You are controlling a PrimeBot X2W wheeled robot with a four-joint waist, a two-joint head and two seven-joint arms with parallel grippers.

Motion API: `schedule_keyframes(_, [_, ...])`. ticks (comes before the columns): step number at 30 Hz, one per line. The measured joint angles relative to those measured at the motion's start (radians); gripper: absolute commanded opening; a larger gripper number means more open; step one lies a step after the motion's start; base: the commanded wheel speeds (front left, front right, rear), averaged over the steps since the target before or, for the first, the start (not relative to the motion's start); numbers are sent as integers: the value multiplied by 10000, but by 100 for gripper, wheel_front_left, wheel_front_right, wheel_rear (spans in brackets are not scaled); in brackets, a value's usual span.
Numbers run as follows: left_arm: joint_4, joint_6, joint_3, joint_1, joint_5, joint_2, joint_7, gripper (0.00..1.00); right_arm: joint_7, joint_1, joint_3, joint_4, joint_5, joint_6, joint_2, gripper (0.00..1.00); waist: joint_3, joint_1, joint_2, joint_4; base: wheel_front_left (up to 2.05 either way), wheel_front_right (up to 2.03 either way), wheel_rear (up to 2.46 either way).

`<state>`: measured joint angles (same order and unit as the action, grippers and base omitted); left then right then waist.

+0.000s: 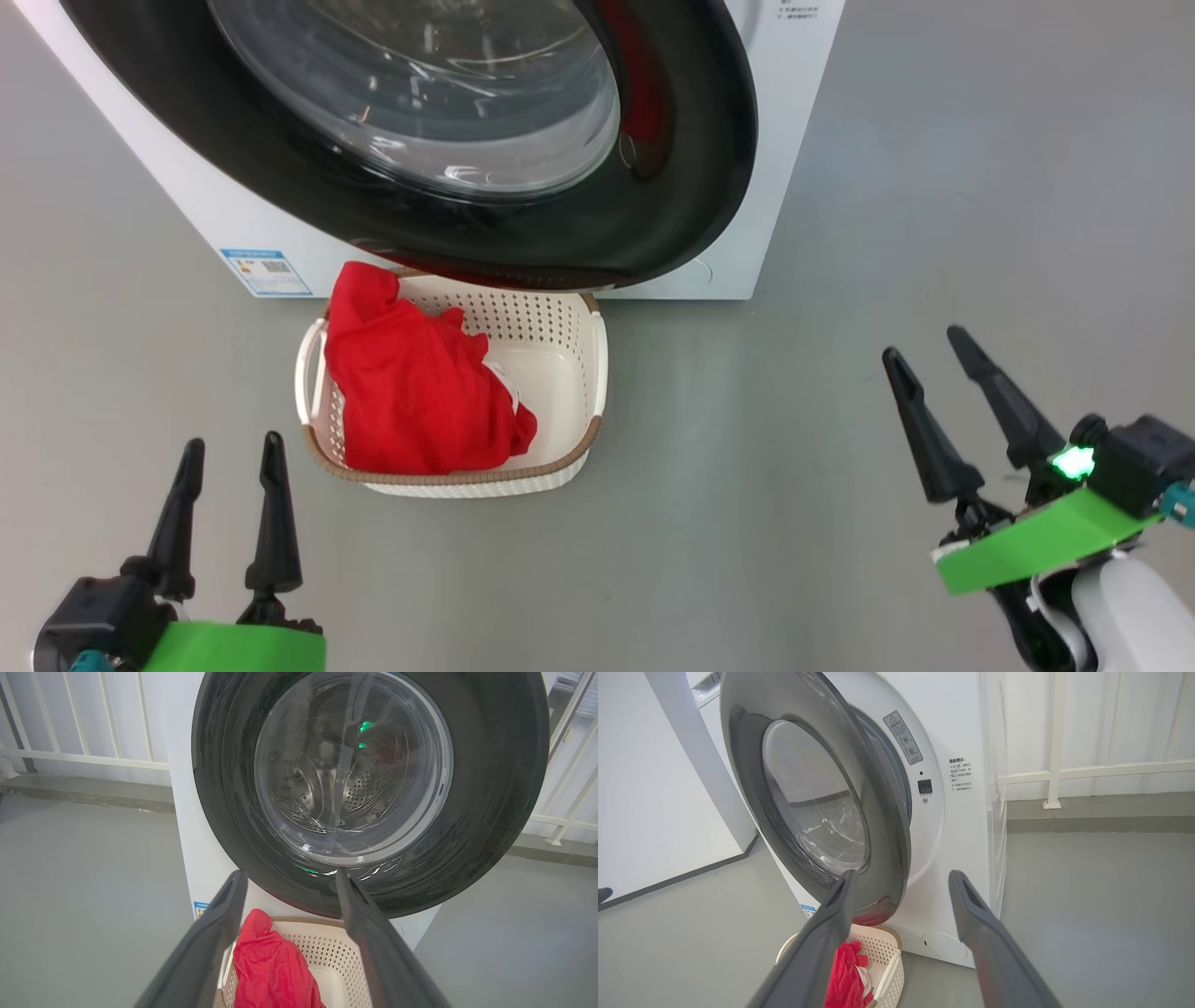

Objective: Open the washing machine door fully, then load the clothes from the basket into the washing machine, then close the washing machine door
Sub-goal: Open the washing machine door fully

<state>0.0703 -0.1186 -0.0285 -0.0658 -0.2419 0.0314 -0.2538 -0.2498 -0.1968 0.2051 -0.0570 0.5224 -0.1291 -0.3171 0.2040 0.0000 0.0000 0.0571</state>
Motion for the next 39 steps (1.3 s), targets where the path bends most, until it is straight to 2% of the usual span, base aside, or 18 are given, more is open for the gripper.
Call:
schedule_keyframes(6, [-2,0,8,-36,8,2,-2,100,0,-746,90,-345,303,0,-316,100,165,0,0,25,0,0,0])
schedule_keyframes(12, [0,-2,94,-113,31,0,0,100,-2,-1771,560,-938,1231,0,-777,100,353,0,0,75,0,0,0])
schedule_keyframes(13, [4,-2,113,-152,31,0,0,100,-2,-1960,612,-1014,1430,0,-861,90,387,0,0,94,0,0,0])
schedule_keyframes(14, [4,-2,127,-210,31,0,-2,100,-2,-2152,656,-1087,1735,0,-936,72,427,0,0,115,0,0,0])
schedule_keyframes(15, [4,-2,142,-265,31,0,0,100,-4,-2357,750,-1231,2036,0,-1028,58,464,0,0,139,0,0,0])
schedule_keyframes(16, [10,-4,159,-291,31,2,0,100,-4,-2557,899,-1379,2322,0,-1152,49,501,0,0,166,0,0,0])
schedule_keyframes(17, [17,-4,178,-302,31,0,-2,100,-4,-2731,1007,-1473,2560,0,-1254,47,537,0,0,192,0,0,0])
schedule_keyframes(19, [25,-6,215,-314,33,0,-2,100,-2,-3123,1162,-1599,3233,0,-1396,35,617,0,0,246,0,0,0])
schedule_keyframes(21, [36,-13,228,-339,33,0,-2,100,25,-3581,1333,-1718,3866,0,-1590,3,684,0,0,313,0,0,0])
schedule_keyframes(22, [44,-15,234,-400,35,-2,0,100,109,-3816,1388,-1747,4257,0,-1684,0,715,0,0,347,0,0,0])
schedule_keyframes(27, [48,-17,276,-556,35,-2,-2,100,832,-4972,1732,-2025,6115,0,-2130,0,875,0,0,510,0,0,0])
schedule_keyframes(28, [71,-17,309,-617,33,-2,-2,100,1279,-5325,1864,-2196,6836,0,-2226,0,928,0,0,583,0,0,0])
schedule_keyframes(31, [75,-19,343,-670,31,-2,0,100,2019,-5837,1948,-2602,7961,0,-2238,0,1038,0,0,681,0,0,0])
schedule_keyframes(39, [77,-90,383,-961,-8,-6,-2,100,3657,-7380,1983,-3739,9635,0,-2213,0,1500,0,0,886,0,0,0])
